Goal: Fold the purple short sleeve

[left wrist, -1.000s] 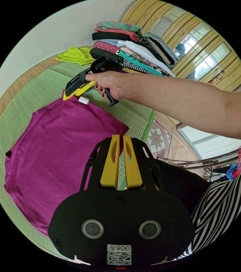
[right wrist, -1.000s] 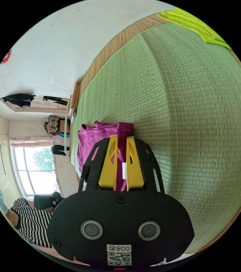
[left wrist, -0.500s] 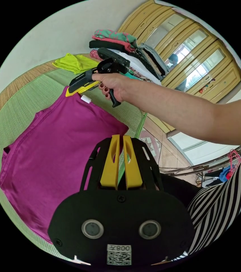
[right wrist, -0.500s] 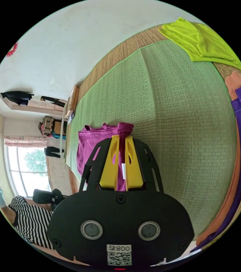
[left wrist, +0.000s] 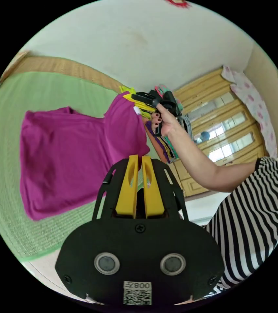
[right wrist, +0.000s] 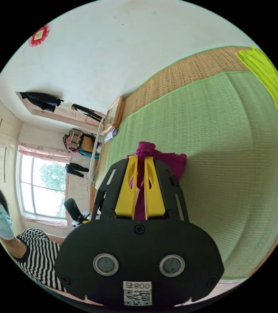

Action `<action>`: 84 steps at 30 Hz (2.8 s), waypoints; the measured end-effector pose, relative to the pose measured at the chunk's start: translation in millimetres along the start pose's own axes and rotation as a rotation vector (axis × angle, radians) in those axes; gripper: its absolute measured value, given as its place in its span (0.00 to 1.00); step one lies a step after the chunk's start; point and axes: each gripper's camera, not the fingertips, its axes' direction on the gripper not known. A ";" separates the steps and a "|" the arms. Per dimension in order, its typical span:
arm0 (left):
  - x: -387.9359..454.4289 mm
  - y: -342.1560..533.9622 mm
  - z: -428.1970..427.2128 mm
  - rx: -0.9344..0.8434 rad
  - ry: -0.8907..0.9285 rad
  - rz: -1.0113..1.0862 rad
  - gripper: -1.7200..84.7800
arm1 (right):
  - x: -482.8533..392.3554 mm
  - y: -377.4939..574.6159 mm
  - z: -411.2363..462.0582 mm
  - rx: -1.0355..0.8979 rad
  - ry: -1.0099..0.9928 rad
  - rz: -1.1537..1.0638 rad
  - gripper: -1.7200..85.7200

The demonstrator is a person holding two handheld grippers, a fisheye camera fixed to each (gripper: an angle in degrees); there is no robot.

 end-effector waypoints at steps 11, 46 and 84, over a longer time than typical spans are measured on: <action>-123.8 69.0 -135.8 0.216 0.103 -0.422 0.04 | -67.5 -32.5 199.2 -0.205 0.097 -0.082 0.05; -194.6 125.5 -317.2 0.362 0.139 -0.665 0.03 | -27.8 -7.1 422.1 -0.467 0.231 -0.259 0.02; -92.5 49.9 -263.4 0.197 -0.300 -0.358 0.02 | 40.8 201.6 304.2 -0.568 0.123 -0.237 0.02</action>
